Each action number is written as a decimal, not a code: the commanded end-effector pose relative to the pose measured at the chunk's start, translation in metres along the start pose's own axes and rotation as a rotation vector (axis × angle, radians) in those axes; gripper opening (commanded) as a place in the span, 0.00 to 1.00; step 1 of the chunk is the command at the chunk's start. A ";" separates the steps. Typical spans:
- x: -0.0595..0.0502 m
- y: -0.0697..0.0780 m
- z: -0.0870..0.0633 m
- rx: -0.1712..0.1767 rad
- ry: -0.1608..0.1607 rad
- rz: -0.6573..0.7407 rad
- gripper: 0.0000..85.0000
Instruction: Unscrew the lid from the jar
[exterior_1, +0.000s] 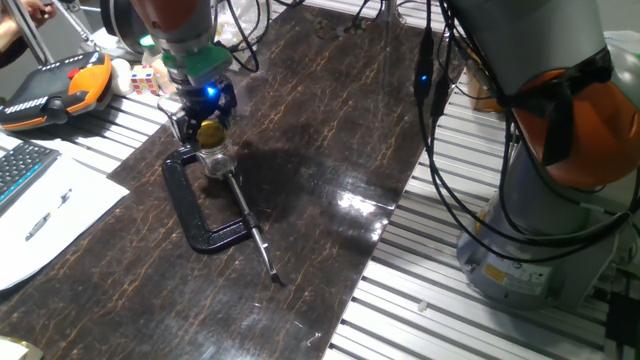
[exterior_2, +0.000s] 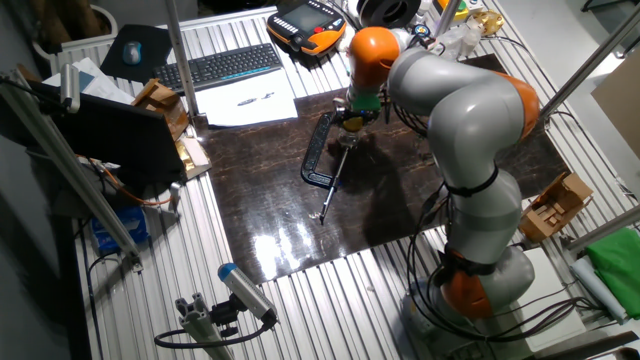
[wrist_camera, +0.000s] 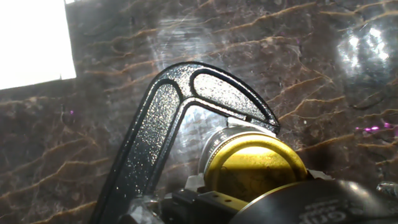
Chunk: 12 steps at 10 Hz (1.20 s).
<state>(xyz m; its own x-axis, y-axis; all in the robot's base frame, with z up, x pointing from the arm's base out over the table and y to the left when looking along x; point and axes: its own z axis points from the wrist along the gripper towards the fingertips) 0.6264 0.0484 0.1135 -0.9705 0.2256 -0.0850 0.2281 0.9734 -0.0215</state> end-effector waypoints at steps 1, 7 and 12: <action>0.000 -0.001 -0.003 -0.002 0.000 0.000 0.01; -0.018 -0.060 -0.024 -0.010 -0.022 -0.090 0.01; -0.014 -0.121 -0.010 -0.007 -0.034 -0.089 0.01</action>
<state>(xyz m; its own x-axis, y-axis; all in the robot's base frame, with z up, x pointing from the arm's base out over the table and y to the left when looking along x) 0.6108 -0.0571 0.1258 -0.9834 0.1389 -0.1171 0.1424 0.9895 -0.0228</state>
